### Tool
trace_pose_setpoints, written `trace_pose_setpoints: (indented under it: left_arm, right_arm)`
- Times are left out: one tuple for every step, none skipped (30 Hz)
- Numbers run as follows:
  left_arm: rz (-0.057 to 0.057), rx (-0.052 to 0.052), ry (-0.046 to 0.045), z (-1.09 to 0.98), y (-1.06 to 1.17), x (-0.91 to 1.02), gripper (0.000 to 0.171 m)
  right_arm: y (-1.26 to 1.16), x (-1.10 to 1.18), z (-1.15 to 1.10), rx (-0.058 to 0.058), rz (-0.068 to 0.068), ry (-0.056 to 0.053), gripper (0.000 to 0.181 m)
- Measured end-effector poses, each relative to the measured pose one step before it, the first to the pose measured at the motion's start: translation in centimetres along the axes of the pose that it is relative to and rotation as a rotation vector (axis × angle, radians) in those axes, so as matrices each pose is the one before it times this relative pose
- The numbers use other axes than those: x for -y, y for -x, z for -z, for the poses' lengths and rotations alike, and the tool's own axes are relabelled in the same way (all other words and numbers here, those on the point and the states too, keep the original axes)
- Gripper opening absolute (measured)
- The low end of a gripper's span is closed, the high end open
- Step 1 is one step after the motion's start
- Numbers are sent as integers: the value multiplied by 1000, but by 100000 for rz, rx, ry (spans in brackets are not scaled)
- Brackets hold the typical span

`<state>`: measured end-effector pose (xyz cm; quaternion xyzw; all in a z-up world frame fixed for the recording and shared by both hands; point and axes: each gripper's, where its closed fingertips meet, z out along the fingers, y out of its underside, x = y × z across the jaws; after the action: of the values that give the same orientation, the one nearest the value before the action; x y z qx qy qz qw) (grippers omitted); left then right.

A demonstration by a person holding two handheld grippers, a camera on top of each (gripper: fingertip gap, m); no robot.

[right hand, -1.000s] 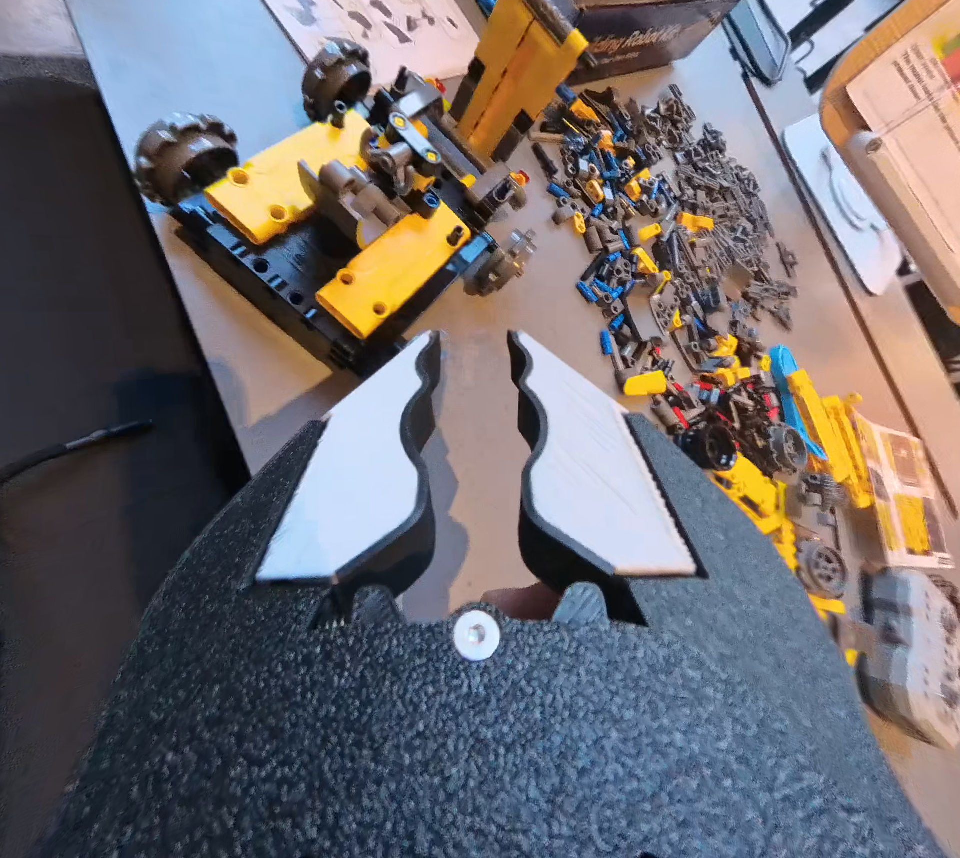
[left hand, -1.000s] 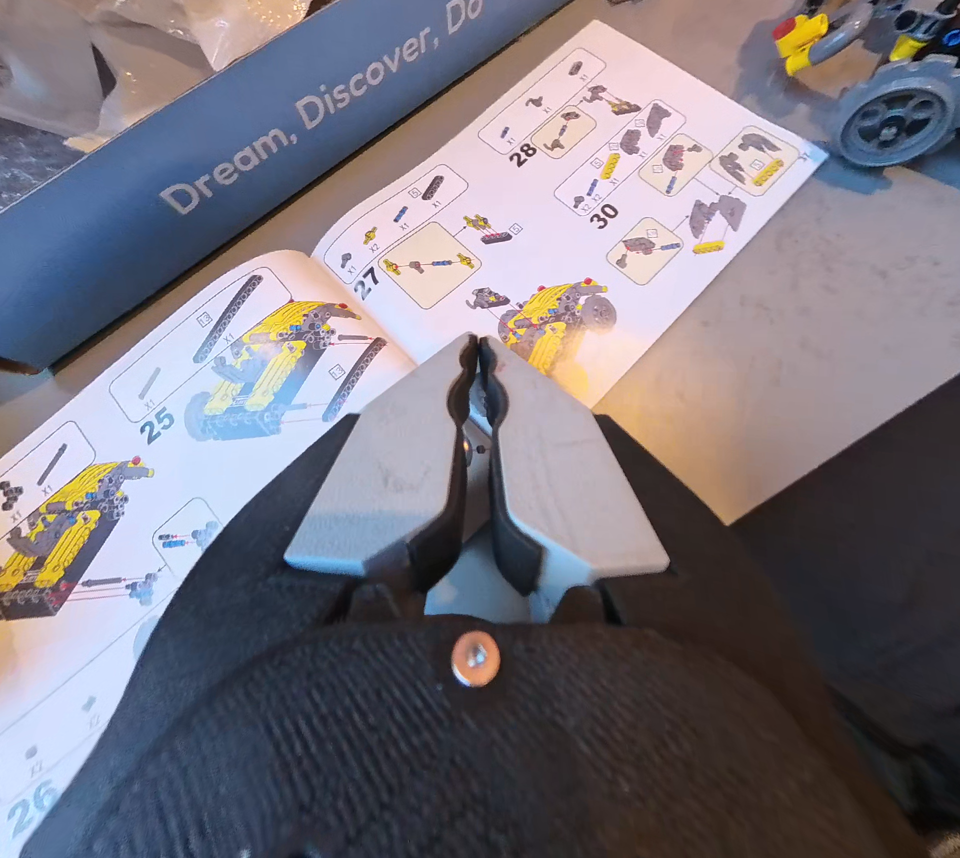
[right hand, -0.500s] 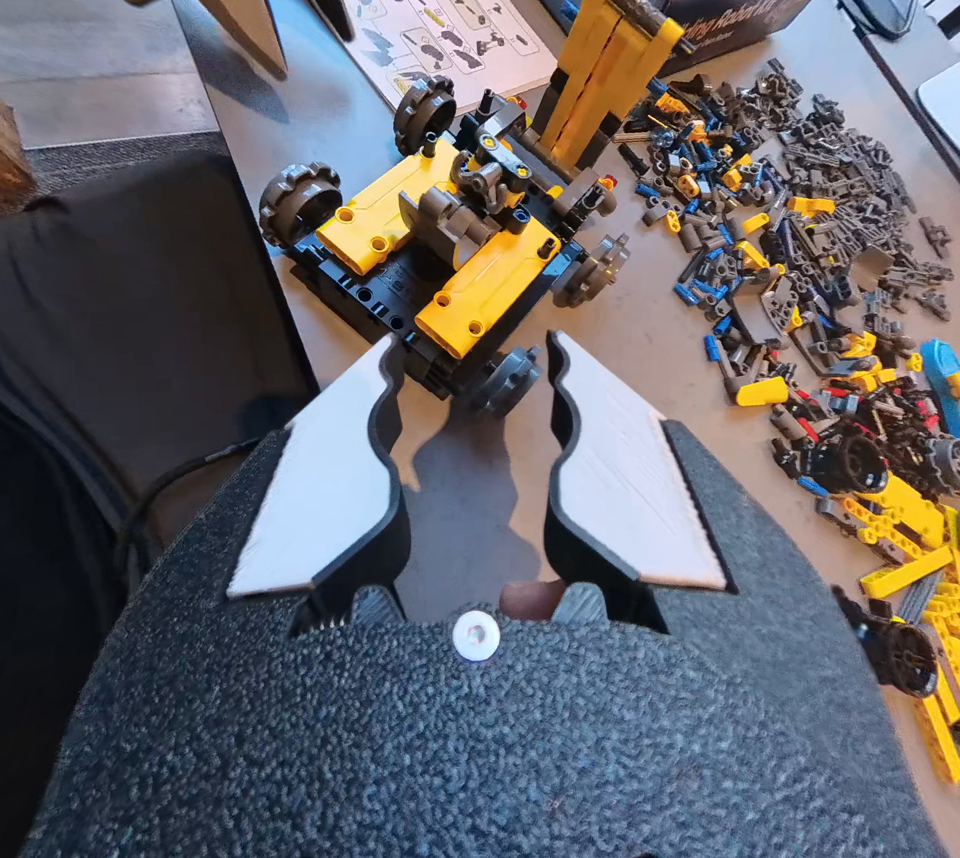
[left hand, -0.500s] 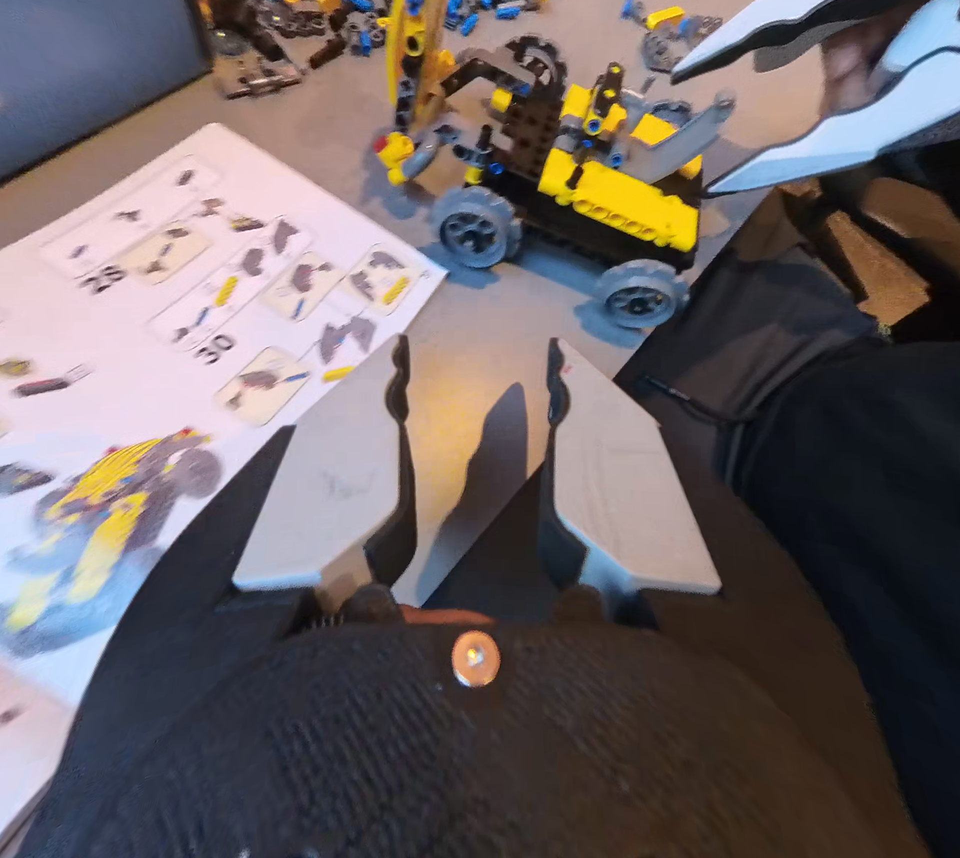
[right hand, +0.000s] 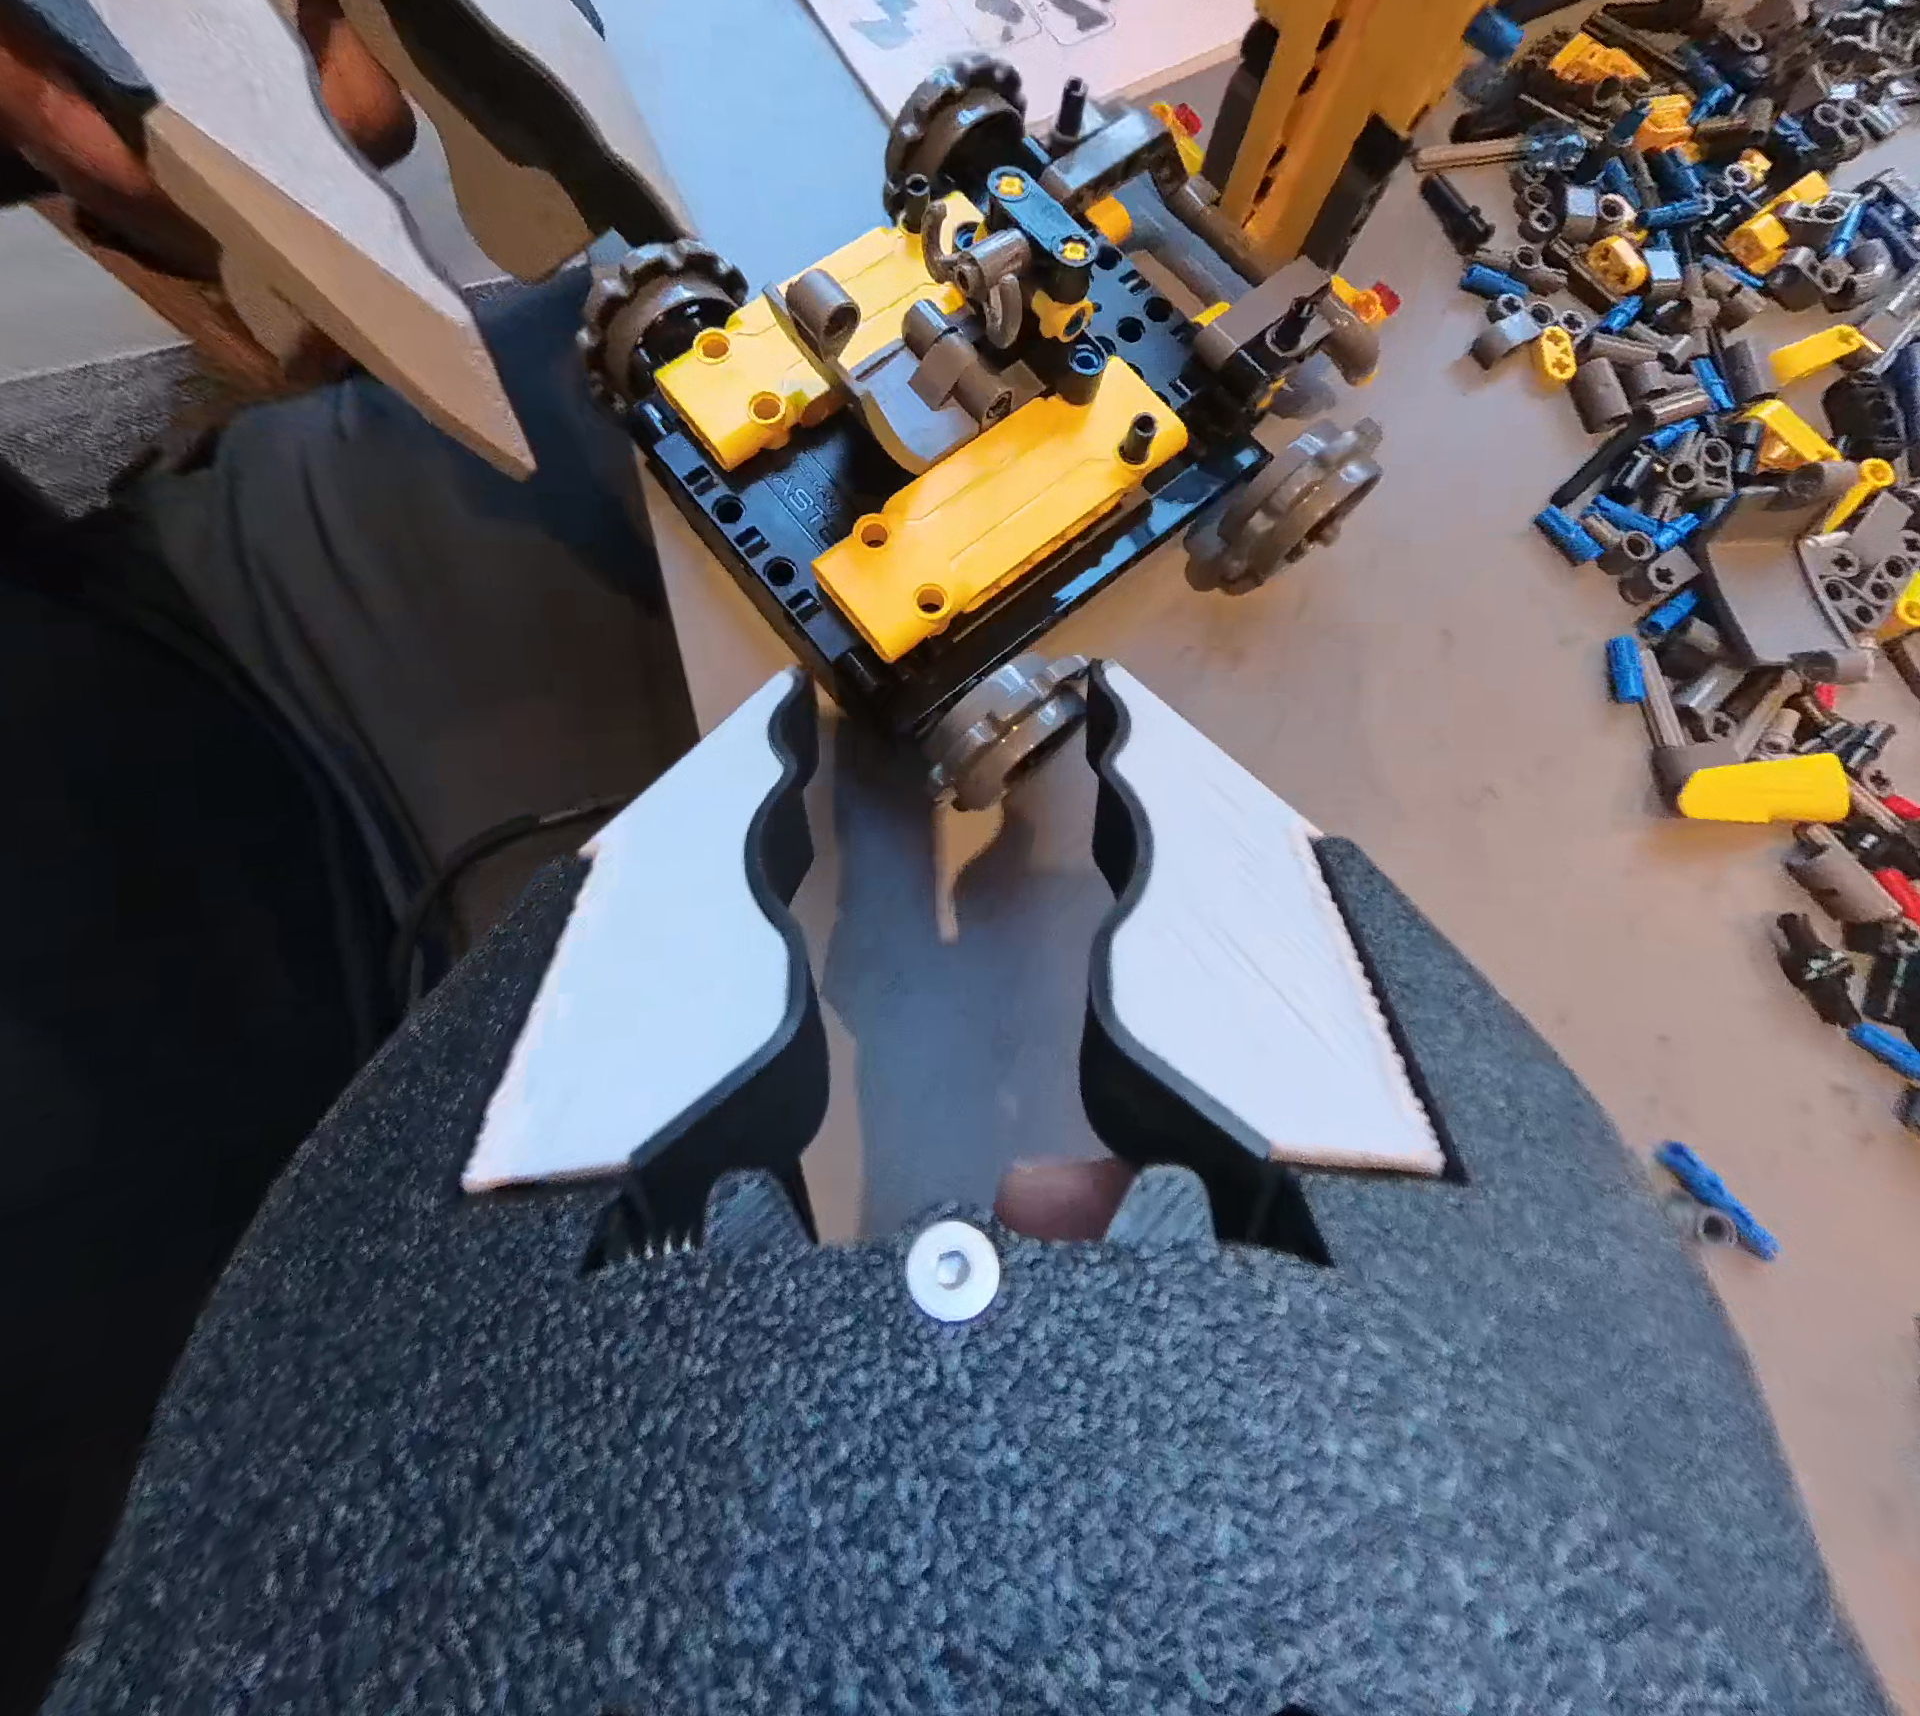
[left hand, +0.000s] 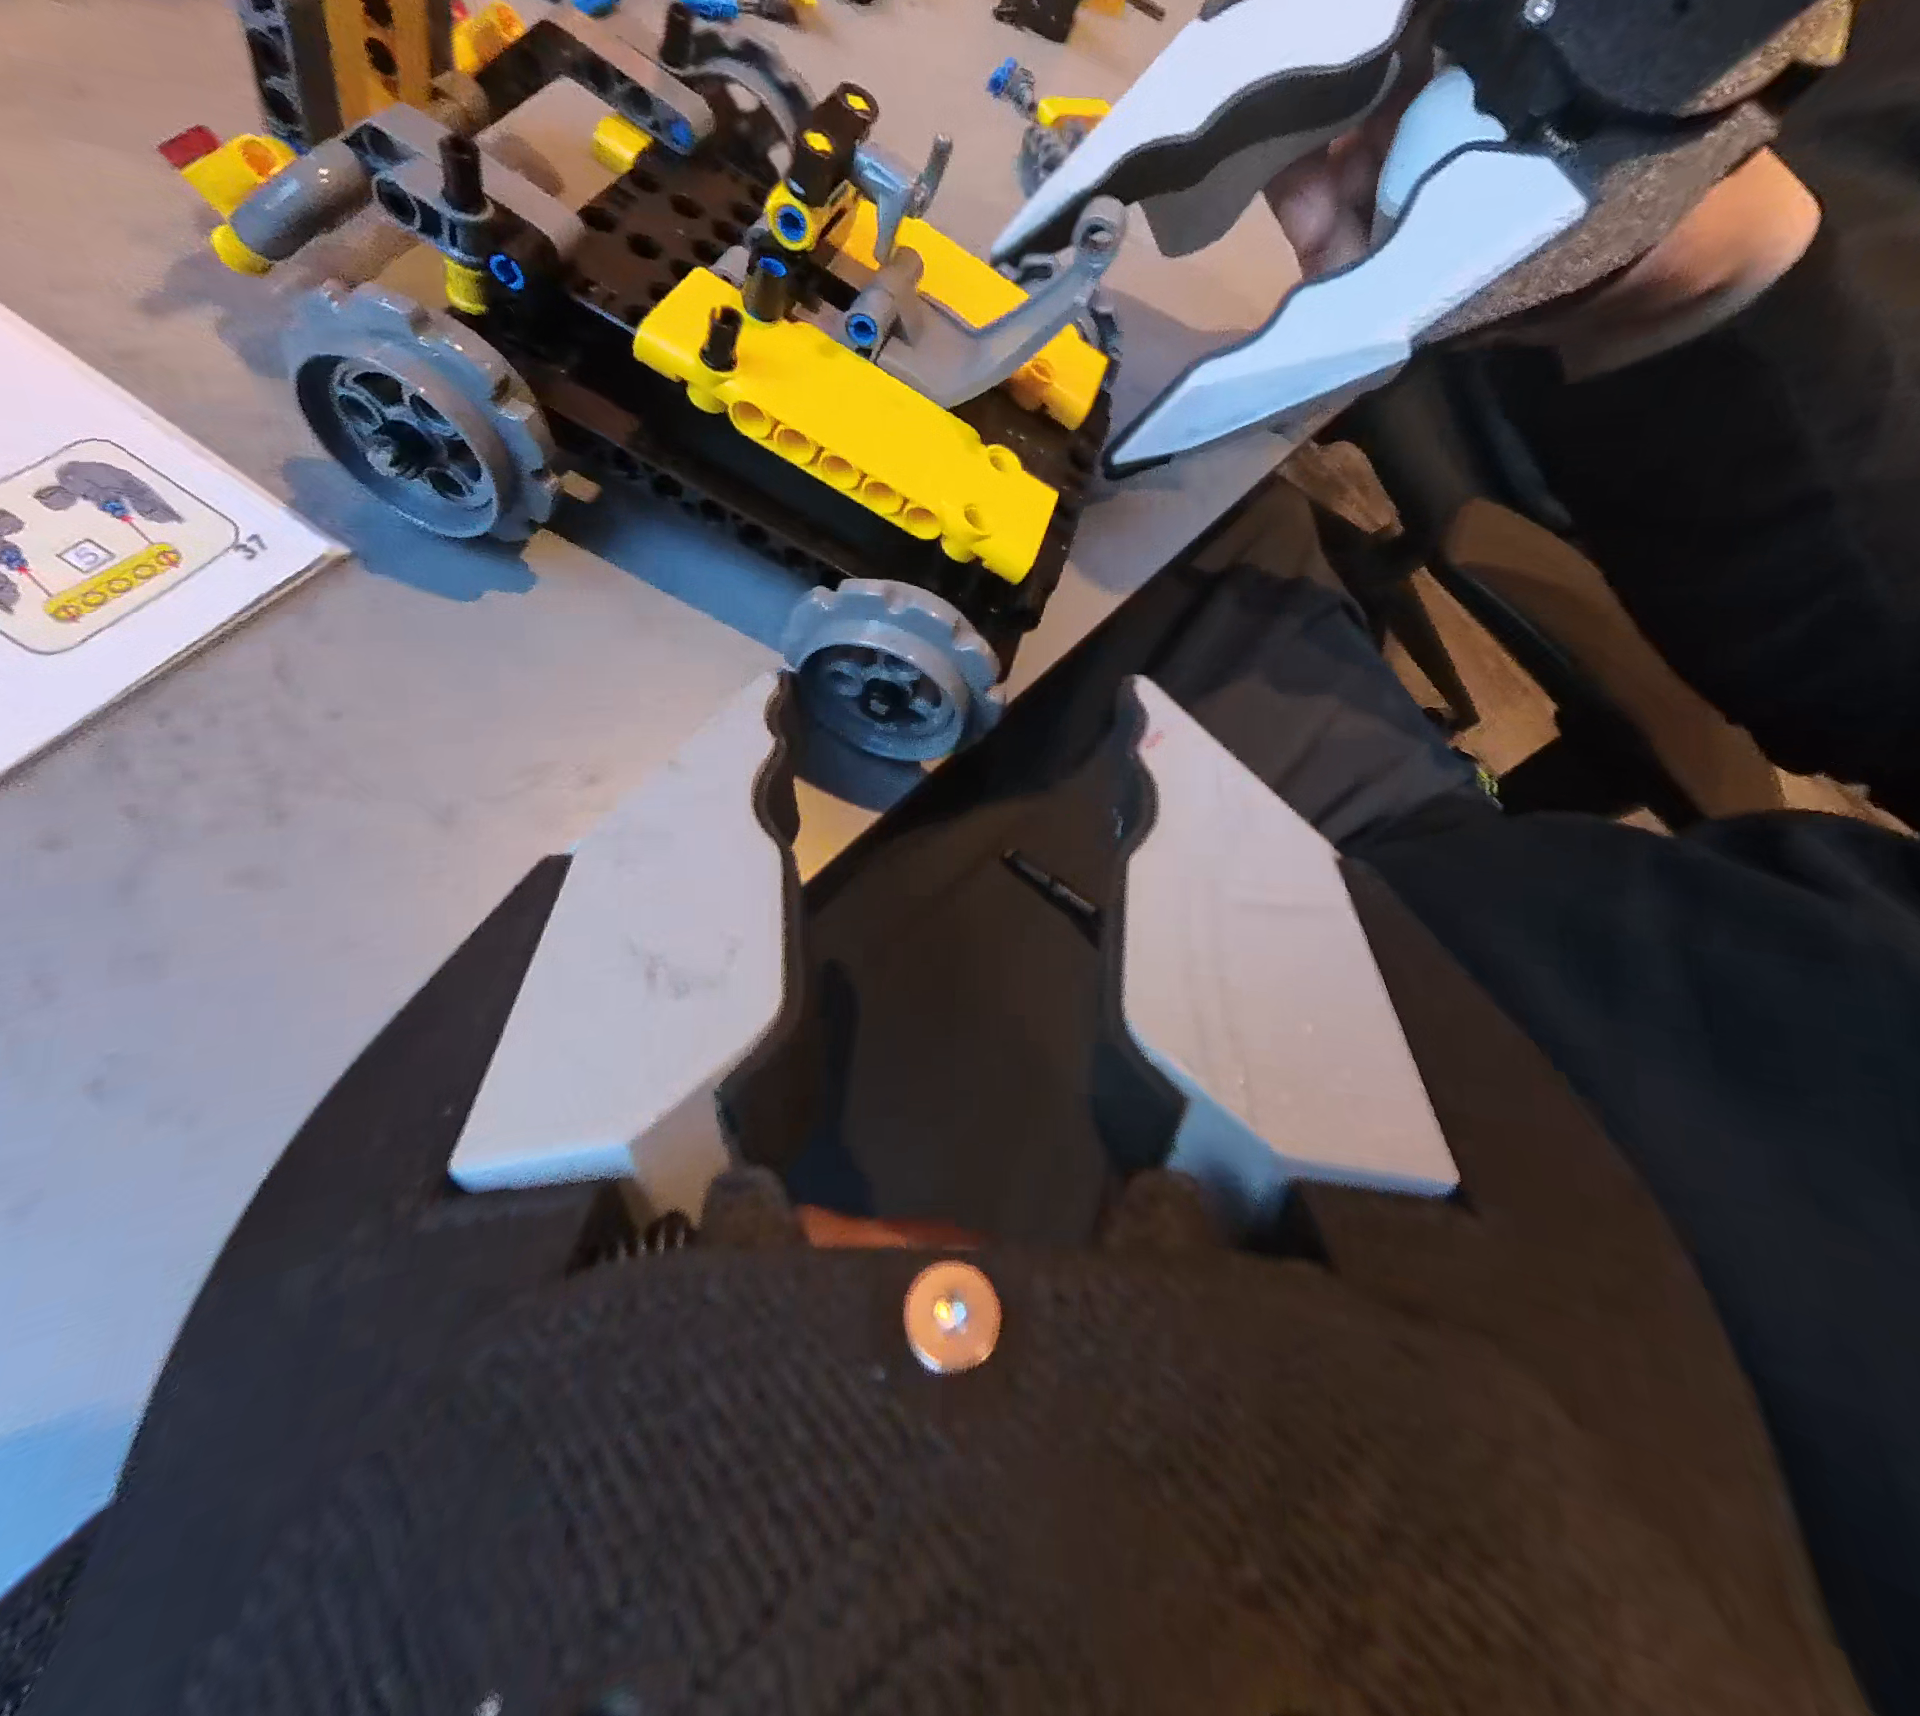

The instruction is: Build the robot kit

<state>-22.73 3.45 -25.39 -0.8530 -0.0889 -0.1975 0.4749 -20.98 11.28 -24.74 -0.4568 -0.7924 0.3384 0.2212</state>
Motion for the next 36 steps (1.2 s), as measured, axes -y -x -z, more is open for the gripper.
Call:
trace_pose_setpoints:
  left_arm:
    - [-92,185,-521,-136,-221,-30,59]
    - [-27,-778,-1,-143,-315,-103,58]
    - [-37,-1399,329,-185,-393,-120,56]
    - [-554,-478,229,-147,-256,-62,56]
    - [-1314,881,303,-110,-42,-14,56]
    - [-1468,1180,489,-79,20,-14,57]
    - [-1088,1069,429,-78,36,14,57]
    - [-709,501,178,-70,-42,11,59]
    - [-586,78,17,-74,-104,8,61]
    - [-827,294,61,-59,-54,-16,62]
    - [-827,160,172,-12,-57,-46,63]
    - [-639,-506,358,28,-127,-72,64]
    - [-250,-861,568,91,-129,-109,65]
    - [-31,-537,724,135,-52,-105,64]
    - [-60,408,732,142,116,-84,61]
    - [-202,1096,318,85,222,-33,59]
    - [-337,1516,21,15,251,48,58]
    - [-662,1433,277,-44,177,51,58]
    - [-1124,1442,570,-70,93,59,60]
    - [-1802,1618,1110,-69,91,-13,62]
    - [-1866,1563,1179,-75,65,-38,63]
    - [-1724,1278,753,-58,47,-18,62]
    - [-1657,738,661,-65,34,-28,62]
    - [-1138,933,637,-31,139,-1,59]
    - [-201,862,625,-13,212,14,55]
    - [452,163,383,25,149,65,52]
    - [517,-297,-438,66,72,194,50]
    - [1,-486,-524,100,22,213,50]
    - [-684,-431,451,77,21,78,52]
    - [-1561,-245,944,51,40,-1,52]
    - [-1776,331,606,47,83,45,52]
    - [-2061,889,509,59,160,69,52]
    - [-2406,1259,632,60,239,75,52]
    - [-2383,1109,889,71,271,71,51]
    - [-2046,495,1112,54,241,51,51]
    - [-1478,200,1276,52,287,53,51]
  right_arm:
    - [223,-289,223,-332,893,-43,51]
    - [104,-300,177,-715,273,-105,51]
    - [-39,-239,152,-981,-350,-379,52]
    - [-61,-122,127,-435,-902,-838,53]
    - [-20,-42,68,104,-1223,-682,53]
    - [-4,-6,34,17,-909,-359,53]
    - [5,-20,22,-556,219,88,53]
    - [-38,-31,18,-1081,1117,366,53]
    - [-96,-2,-32,-1314,1048,248,53]
    - [-110,24,-92,-1156,453,-1,55]
    - [-57,-8,-176,-385,-379,-14,58]
    - [4,-84,-269,568,-1375,261,62]
    - [61,-143,-289,1027,-1878,596,65]
    - [57,-132,-219,603,-1256,509,66]
    - [75,-61,-131,-81,-48,-64,66]
    - [63,-15,-65,-644,736,-292,66]
    - [83,-4,-9,-672,1067,-125,64]
    - [218,24,45,43,1019,-161,61]
    - [199,34,69,42,384,-278,60]
    - [138,-2,71,-4,-112,-96,58]
    - [164,11,78,249,-369,-211,58]
    - [98,-28,95,-123,-156,-248,57]
    - [91,-52,91,-162,-47,-228,56]
    - [99,-77,79,-100,-79,-271,56]
    - [100,-61,100,-112,-21,-361,55]
    - [128,-38,94,42,-55,-403,54]
    - [234,-26,97,478,-1,-352,53]
    - [316,-7,95,780,132,-355,52]
    - [321,-19,84,512,495,-193,52]
    - [205,-87,69,-417,1098,390,53]
    - [152,-133,99,-764,1922,799,53]
    - [112,-155,107,-884,2257,961,53]
    - [89,-112,97,-741,1646,812,51]
    - [134,-79,61,-190,978,503,51]
    - [152,-40,39,192,702,326,51]
    - [164,12,12,450,581,72,51]
